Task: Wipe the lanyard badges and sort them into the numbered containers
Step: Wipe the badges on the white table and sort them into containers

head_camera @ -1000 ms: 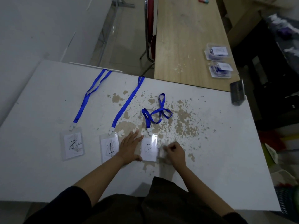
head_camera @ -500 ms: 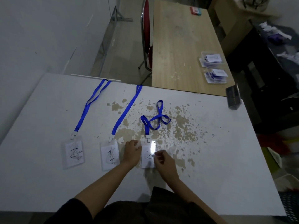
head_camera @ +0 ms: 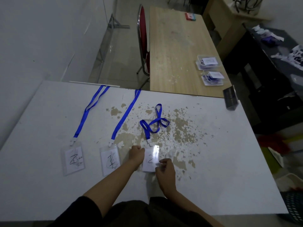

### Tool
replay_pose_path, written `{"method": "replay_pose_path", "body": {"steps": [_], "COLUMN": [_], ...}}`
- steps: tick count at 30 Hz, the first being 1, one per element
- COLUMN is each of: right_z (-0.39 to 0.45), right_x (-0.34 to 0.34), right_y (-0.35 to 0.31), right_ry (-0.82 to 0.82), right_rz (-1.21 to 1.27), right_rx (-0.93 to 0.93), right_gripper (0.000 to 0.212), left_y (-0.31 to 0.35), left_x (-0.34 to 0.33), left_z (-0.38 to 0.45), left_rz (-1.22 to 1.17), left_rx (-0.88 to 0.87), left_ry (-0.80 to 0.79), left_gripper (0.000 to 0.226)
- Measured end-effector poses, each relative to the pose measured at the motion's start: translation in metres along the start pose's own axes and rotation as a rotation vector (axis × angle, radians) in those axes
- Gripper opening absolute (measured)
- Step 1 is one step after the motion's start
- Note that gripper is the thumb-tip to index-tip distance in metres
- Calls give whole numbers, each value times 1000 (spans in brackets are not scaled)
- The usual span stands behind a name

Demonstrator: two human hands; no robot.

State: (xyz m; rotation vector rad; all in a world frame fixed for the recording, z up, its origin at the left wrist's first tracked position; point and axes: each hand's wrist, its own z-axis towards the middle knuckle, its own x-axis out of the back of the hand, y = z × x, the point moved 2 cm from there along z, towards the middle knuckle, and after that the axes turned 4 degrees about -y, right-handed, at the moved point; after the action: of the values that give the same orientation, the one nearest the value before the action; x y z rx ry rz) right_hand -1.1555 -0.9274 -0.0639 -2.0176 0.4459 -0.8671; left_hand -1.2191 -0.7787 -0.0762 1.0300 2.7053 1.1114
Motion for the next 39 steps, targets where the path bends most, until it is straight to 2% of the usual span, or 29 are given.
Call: {"method": "replay_pose_path", "body": {"steps": [4,8,12,14,20,22,25,28,30,34,37,39], "right_z": [0,5,9,12,33,37,40,45,46,37,26,20], "right_x": [2,4,4,5,20,23,26,28,27,20,12,7], "right_y": [3,4,7,5,-35,-62,-98,-120,-124,-113,-109,-110], "right_ry": [-54,-20,-72,-69,-43,-107,-272,-369,-376,-415,-411,-381], "right_rz": [37,84,61,56,70,81,104,202,226,160,161,183], "right_rx": [-5,-51,-67,-56,184,242,267,226,136,120,208,232], "right_gripper": [26,24,19,17,17,25,51,53,49,40,27,32], "left_y": [-2,-5,-11,-10,6,14,27,40,49,73,90,98], "left_x": [-4,-4,0,4,26,34,41,50,56,64,68,70], "left_z": [-2,-1,-2,-5,-25,-34,-51,-62,-68,-74,-76,-78], "left_rz": [-28,-19,33,44,70,69,35,5,-68,-380,-549,-609], "left_rx": [14,-42,-121,-154,-343,-427,-486,-532,-550,-491,-480,-463], "left_ry": [-69,-72,-129,-113,-183,-204,-276,-316,-334,-329,-313,-291], "left_gripper": [47,55,29,23,7,7,8,11,12,14,18,19]}}
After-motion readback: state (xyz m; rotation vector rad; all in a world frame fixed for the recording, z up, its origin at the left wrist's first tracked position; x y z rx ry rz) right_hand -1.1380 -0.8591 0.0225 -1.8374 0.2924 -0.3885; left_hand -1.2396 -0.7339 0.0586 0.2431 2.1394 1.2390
